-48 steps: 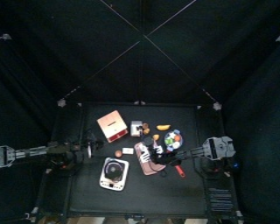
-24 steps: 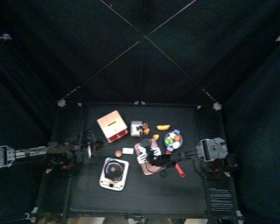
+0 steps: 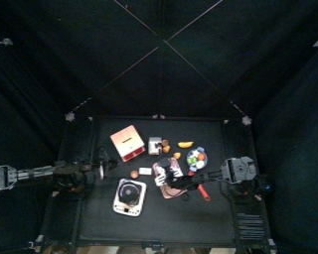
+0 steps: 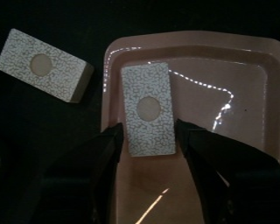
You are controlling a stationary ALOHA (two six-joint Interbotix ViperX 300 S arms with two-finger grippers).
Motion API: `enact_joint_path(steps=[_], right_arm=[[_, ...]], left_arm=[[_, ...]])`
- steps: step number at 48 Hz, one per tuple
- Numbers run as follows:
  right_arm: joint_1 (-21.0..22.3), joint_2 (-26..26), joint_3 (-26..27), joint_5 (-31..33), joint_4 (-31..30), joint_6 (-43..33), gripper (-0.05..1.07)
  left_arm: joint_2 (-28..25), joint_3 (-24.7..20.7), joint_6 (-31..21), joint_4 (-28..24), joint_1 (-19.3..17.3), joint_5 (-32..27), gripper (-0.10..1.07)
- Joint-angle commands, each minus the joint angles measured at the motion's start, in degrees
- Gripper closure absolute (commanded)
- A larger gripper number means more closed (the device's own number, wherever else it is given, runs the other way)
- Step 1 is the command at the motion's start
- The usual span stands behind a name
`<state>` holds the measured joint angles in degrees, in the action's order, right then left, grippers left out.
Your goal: Place rice on plate and grab rice
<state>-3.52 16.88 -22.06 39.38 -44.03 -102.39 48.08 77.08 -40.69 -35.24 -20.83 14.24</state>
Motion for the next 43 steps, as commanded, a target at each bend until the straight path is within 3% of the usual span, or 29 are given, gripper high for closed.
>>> enact_joint_path(steps=[1, 32, 43], right_arm=[[0.18, -1.14, 1.49, -0.18, -0.35, 0.18, 0.12], [0.00, -2.72, 1.49, 0.35, -0.79, 1.05, 0.08], [-0.09, -5.62, 2.64, -0.26, -1.14, 7.47, 0.08]], left_arm=[[-0.26, -0.79, 0.09, 0.09, 0.00, 0.26, 0.42], [-0.26, -0.79, 0.09, 0.09, 0.00, 0.26, 0.42], [-0.26, -0.88, 0.00, 0.09, 0.09, 0.18, 0.42]])
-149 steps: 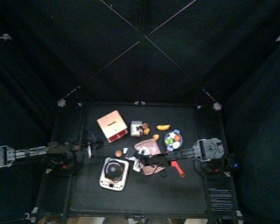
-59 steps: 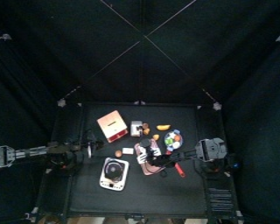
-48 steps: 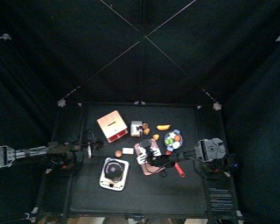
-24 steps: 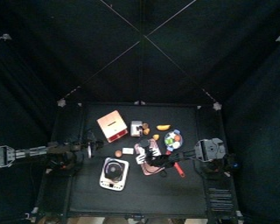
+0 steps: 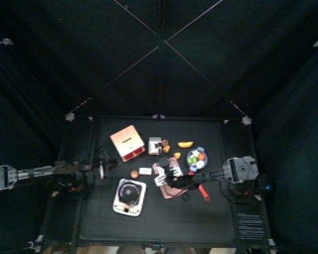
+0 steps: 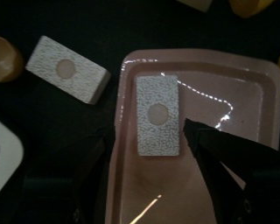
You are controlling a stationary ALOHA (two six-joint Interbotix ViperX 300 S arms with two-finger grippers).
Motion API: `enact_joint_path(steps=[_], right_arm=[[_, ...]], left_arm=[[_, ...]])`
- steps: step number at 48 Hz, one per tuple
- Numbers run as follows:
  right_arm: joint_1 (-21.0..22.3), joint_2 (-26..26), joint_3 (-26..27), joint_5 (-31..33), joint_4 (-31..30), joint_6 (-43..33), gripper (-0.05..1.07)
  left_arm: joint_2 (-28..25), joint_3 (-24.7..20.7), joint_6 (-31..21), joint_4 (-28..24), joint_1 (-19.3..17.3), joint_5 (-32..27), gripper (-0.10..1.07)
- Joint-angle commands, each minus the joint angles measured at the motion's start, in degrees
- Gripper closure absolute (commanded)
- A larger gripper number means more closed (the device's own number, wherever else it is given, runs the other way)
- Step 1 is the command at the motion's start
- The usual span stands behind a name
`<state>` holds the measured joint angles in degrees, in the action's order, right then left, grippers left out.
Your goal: Place rice on plate and grab rice
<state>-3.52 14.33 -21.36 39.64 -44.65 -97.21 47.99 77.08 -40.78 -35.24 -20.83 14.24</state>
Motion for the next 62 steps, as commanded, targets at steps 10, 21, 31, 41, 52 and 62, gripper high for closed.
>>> enact_joint_path(steps=[10, 21, 31, 41, 52, 62], right_arm=[[0.26, -1.85, 6.42, -5.80, -1.49, 15.29, 0.08], [0.88, 0.26, 8.88, -8.17, 1.05, 30.06, 0.08], [2.20, 2.55, 9.49, -9.84, 6.68, 41.84, 0.08], [4.75, 3.96, 10.20, -10.72, 9.05, 48.08, 0.08], [7.29, 5.89, 10.37, -14.77, 9.23, 49.83, 0.08], [7.82, 7.56, 10.02, -19.25, 9.40, 49.83, 0.08]], left_arm=[[-0.18, -0.88, 0.09, 0.09, 0.09, 0.26, 0.42], [-0.18, -0.79, 0.18, -0.09, 0.09, 0.18, 0.42], [-0.18, -0.79, 0.18, 0.00, 0.00, 0.26, 0.42], [-0.18, -0.79, 0.18, 0.00, 0.00, 0.18, 0.42], [-0.18, -0.79, 0.18, -0.09, -0.09, 0.26, 0.42], [-0.18, -0.79, 0.09, -0.09, -0.09, 0.26, 0.42]])
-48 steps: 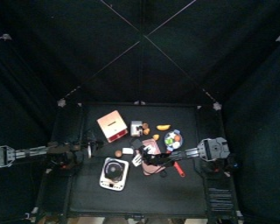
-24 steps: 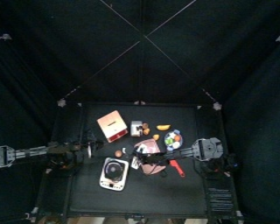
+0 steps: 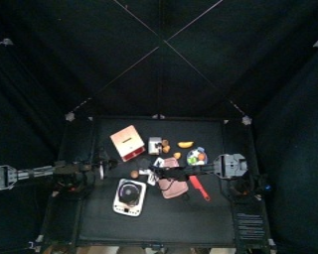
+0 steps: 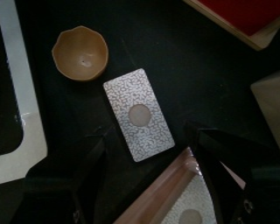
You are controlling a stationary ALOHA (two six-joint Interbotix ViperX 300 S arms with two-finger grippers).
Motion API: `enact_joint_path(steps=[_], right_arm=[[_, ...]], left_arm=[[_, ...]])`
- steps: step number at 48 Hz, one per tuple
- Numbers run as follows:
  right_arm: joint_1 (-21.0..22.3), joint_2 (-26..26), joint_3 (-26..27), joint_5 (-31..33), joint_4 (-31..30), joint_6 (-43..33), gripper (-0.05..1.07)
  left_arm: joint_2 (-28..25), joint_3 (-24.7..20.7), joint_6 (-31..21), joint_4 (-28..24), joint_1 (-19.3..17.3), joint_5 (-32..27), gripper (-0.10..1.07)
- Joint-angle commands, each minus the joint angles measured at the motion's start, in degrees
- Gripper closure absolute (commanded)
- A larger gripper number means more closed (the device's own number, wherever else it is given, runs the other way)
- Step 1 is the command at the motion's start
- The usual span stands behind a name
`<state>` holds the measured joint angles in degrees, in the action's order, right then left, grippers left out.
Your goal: Place rice on plate and grab rice
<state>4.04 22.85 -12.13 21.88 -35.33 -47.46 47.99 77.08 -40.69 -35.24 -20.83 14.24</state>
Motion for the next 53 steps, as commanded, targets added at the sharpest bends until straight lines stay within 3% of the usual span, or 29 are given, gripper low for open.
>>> enact_joint_path(steps=[1, 22, 38, 53], right_arm=[[0.26, -0.79, 0.79, -1.58, 0.09, 0.09, 0.08], [0.79, 1.23, 0.62, -1.93, 0.70, 0.00, 0.09], [0.44, 1.14, 0.44, -1.32, 1.23, -0.35, 0.26], [-0.18, -3.16, 1.41, 1.93, 1.14, -0.44, 0.28]], left_arm=[[-0.18, -0.79, 0.09, -0.09, -0.09, 0.26, 0.42], [-0.18, -0.79, 0.09, 0.00, -0.18, 0.18, 0.42], [-0.18, -0.79, 0.00, 0.09, -0.26, 0.18, 0.42], [-0.18, -0.79, 0.00, 0.09, -0.26, 0.26, 0.42]])
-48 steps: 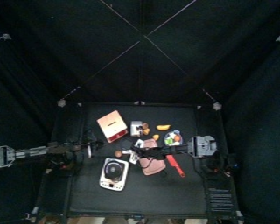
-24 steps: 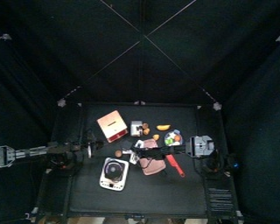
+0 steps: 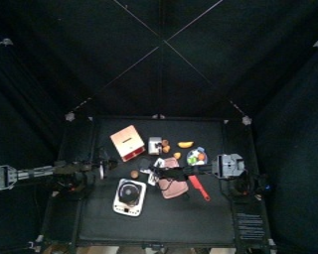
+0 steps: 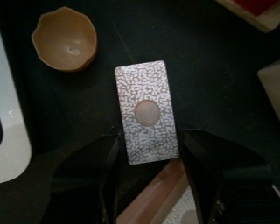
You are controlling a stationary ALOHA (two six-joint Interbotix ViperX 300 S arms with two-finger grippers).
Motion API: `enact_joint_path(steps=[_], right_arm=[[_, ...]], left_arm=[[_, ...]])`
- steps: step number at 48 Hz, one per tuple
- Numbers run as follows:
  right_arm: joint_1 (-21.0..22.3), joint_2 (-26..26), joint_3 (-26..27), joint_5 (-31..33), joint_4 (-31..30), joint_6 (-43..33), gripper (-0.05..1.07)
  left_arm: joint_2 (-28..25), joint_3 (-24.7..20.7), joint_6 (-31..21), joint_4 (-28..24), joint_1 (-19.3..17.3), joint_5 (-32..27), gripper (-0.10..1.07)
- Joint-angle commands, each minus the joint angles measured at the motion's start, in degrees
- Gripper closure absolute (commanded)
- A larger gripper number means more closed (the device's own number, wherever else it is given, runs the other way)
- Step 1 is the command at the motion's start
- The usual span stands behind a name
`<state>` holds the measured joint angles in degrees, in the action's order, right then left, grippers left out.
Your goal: Place rice on plate and grab rice
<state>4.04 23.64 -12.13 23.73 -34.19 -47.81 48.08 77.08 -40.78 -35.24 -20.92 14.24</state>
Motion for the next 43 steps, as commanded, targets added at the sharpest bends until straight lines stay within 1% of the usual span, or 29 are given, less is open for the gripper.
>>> enact_joint_path(steps=[1, 10, 14, 21, 31, 36, 43], right_arm=[[-0.26, -4.13, 1.41, 0.18, -0.09, -0.09, 0.28], [-0.35, -4.31, 1.76, 0.35, 0.09, -0.44, 0.28], [-0.44, -5.01, 2.37, 1.32, 1.23, -0.79, 0.28], [-1.93, -8.61, 1.93, 4.92, 4.66, -1.76, 0.28], [-3.69, -13.27, 0.09, 6.33, 4.75, -5.54, 0.28], [-3.60, -13.54, -0.70, 6.33, 4.04, -7.12, 0.28], [-3.43, -13.54, -1.67, 7.21, 4.66, -10.20, 0.28]], left_arm=[[-0.26, -0.79, 0.09, 0.09, -0.18, 0.18, 0.42], [-0.26, -0.79, 0.09, 0.09, -0.09, 0.26, 0.42], [-0.26, -0.79, 0.18, 0.09, -0.09, 0.18, 0.42], [-0.26, -0.88, 0.18, -0.09, -0.09, 0.26, 0.42], [-0.26, -0.97, 0.18, -0.09, -0.09, 0.26, 0.42], [-0.26, -0.97, 0.09, 0.09, -0.18, 0.18, 0.42], [-0.26, -0.97, 0.09, 0.09, -0.09, 0.18, 0.42]])
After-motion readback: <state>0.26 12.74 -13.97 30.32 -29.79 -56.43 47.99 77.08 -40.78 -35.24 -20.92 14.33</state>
